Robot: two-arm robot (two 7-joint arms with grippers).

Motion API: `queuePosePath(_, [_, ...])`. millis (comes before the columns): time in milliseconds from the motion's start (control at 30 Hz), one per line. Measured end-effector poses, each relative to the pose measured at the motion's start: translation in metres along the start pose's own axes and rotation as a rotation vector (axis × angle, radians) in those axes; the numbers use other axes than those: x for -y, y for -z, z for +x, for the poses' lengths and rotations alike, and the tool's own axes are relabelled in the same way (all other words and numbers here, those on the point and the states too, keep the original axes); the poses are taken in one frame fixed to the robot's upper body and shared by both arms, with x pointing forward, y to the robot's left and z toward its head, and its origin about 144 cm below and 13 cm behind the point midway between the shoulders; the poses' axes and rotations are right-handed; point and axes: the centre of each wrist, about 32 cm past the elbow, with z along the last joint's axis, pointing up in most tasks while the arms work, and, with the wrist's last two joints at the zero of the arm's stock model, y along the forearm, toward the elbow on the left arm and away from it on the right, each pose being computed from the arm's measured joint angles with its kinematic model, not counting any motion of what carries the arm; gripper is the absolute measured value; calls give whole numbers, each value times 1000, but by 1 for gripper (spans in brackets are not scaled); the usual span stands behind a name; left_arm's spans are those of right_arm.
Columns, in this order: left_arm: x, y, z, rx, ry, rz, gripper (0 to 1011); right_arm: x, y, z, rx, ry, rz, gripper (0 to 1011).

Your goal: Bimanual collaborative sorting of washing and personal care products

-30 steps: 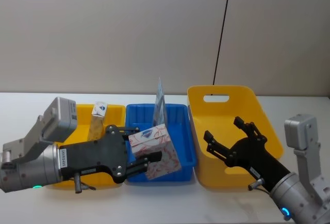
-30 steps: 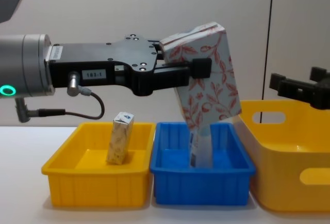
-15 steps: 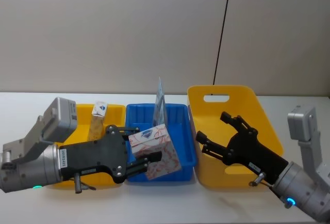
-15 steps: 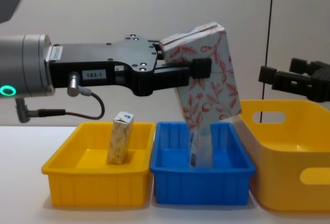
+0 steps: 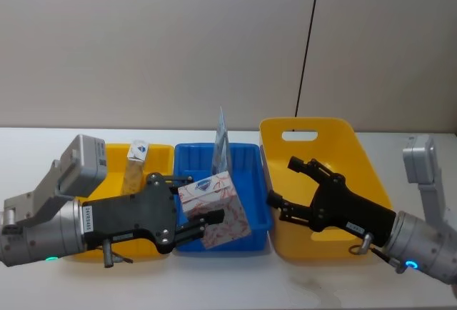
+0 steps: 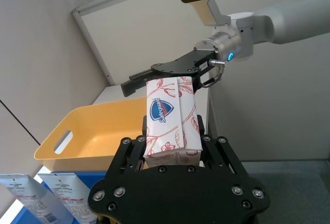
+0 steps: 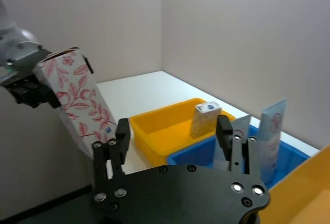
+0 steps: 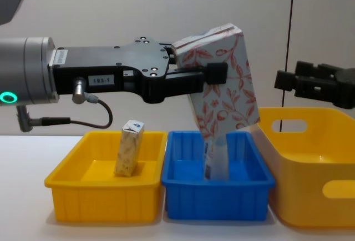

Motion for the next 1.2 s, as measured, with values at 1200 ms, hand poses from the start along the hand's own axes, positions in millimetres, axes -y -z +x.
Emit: queuePosePath(1200, [0,0,0,0,0,0,383,-22,2,97,-79,-584,-13,1000])
